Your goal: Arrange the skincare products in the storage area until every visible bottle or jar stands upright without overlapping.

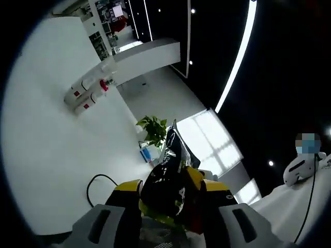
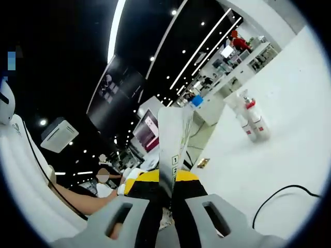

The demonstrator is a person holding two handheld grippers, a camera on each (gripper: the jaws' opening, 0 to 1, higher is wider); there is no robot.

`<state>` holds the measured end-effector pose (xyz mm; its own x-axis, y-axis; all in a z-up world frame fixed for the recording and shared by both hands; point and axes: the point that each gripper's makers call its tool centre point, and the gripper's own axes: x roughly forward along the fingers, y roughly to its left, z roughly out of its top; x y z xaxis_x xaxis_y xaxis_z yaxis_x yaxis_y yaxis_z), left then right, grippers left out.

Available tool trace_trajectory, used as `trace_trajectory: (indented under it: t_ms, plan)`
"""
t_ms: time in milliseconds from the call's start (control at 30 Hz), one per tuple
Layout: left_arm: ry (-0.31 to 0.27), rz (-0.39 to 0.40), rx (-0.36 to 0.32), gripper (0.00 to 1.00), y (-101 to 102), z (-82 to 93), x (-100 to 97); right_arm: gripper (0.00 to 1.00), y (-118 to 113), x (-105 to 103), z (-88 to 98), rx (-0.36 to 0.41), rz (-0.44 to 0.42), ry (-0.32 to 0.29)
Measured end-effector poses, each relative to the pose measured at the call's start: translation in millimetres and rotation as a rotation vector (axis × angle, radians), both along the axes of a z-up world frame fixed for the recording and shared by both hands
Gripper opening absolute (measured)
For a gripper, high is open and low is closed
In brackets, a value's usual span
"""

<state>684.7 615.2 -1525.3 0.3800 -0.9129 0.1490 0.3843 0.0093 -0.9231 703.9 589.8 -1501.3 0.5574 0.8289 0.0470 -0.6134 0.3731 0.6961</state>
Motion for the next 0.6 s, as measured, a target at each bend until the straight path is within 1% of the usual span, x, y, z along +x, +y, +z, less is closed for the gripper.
trace_trajectory:
  t_ms: [100, 200, 267, 367, 400, 467, 533, 600]
  plan:
    - [0.002, 0.002, -0.021, 0.3, -1, 4.8, -2.4, 0.03, 0, 0, 1.1, 0.015, 0.006, 0.008]
    - [0.006, -0.005, -0.029, 0.27, -4, 7.6, -5.4, 0.02, 1, -2, 3.2, 0.032, 0.017, 0.012]
    - [0.004, -0.016, -0.04, 0.25, -5, 10.5, -7.0, 0.02, 3, -5, 6.4, 0.064, 0.045, 0.023]
    - [0.004, -0.018, -0.058, 0.24, -9, 17.0, -7.8, 0.02, 7, -11, 9.4, 0.078, 0.078, 0.019]
    - [0.005, -0.031, -0.089, 0.23, -10, 24.1, -9.9, 0.02, 8, -13, 10.4, 0.08, 0.091, 0.015]
    - [0.019, -0.059, -0.125, 0.22, -13, 32.3, -11.8, 0.02, 10, -16, 11.7, 0.087, 0.11, 0.014]
    - [0.015, -0.078, -0.119, 0.22, -15, 33.4, -13.0, 0.02, 11, -19, 13.6, 0.101, 0.131, 0.017]
    - [0.011, -0.096, -0.097, 0.21, -19, 32.8, -15.8, 0.02, 12, -20, 13.1, 0.1, 0.14, 0.018]
